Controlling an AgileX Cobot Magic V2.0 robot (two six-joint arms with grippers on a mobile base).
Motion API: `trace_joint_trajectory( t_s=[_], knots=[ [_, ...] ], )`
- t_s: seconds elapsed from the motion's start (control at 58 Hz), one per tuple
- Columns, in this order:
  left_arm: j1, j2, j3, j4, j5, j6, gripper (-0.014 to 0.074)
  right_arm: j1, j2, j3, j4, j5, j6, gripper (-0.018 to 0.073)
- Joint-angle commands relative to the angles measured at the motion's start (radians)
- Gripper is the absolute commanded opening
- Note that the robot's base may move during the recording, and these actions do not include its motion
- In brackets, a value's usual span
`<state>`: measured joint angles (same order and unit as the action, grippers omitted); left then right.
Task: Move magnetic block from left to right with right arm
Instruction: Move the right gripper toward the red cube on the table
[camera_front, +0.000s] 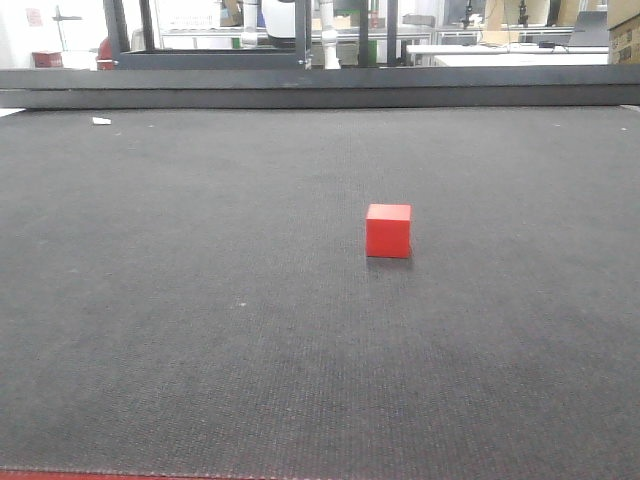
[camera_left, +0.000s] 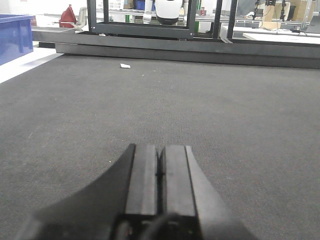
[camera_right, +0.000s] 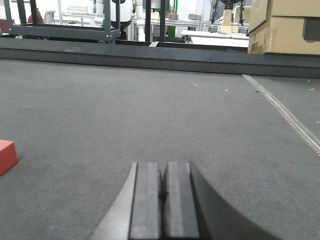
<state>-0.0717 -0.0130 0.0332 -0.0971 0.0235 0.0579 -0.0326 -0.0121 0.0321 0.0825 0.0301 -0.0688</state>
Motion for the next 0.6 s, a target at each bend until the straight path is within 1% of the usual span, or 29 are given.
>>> trace_joint_trajectory(
  t_s=[0.0, 0.586],
  knots=[
    [-0.004, -0.012, 0.008, -0.005, -0.08, -0.006, -0.0126, -0.003, -0.02, -0.001, -0.011, -0.087, -0.002, 0.0057],
    [-0.004, -0.012, 0.008, -0.005, -0.08, -0.006, -0.0126, -0.003, -0.02, -0.001, -0.011, -0.087, -0.002, 0.0057]
  ],
)
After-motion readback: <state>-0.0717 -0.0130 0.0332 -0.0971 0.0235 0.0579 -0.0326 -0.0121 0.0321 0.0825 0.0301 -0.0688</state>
